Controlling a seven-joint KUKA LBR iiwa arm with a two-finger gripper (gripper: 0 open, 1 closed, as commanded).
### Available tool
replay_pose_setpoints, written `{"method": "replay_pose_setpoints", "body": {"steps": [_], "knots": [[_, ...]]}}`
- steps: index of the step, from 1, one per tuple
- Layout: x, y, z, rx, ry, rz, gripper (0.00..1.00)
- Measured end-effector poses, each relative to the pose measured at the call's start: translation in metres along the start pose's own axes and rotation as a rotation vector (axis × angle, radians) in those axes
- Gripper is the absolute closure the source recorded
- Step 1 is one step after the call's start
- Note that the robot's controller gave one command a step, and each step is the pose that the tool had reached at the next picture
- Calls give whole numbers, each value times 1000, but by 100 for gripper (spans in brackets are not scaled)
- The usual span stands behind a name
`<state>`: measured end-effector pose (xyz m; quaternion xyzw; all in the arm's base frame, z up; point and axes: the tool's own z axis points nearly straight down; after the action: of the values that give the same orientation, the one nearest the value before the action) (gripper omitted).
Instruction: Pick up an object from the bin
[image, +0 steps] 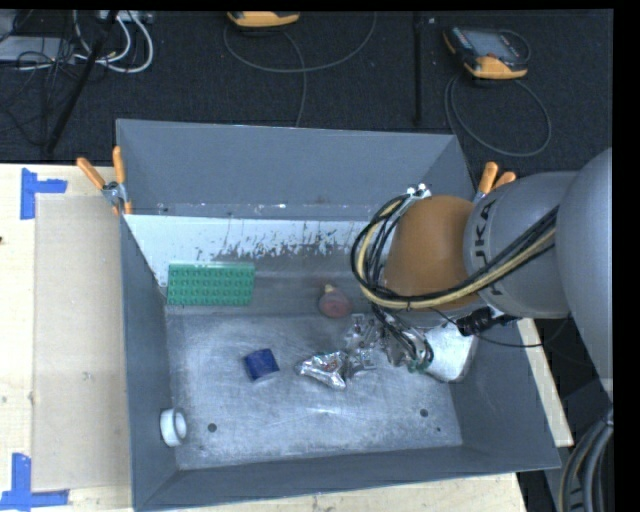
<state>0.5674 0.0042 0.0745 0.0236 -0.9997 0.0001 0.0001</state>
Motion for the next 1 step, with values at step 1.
{"method": "replay_pose_setpoints", "body": {"steps": [1], "knots": [[0,0,1,0,-5,-1,0]]}}
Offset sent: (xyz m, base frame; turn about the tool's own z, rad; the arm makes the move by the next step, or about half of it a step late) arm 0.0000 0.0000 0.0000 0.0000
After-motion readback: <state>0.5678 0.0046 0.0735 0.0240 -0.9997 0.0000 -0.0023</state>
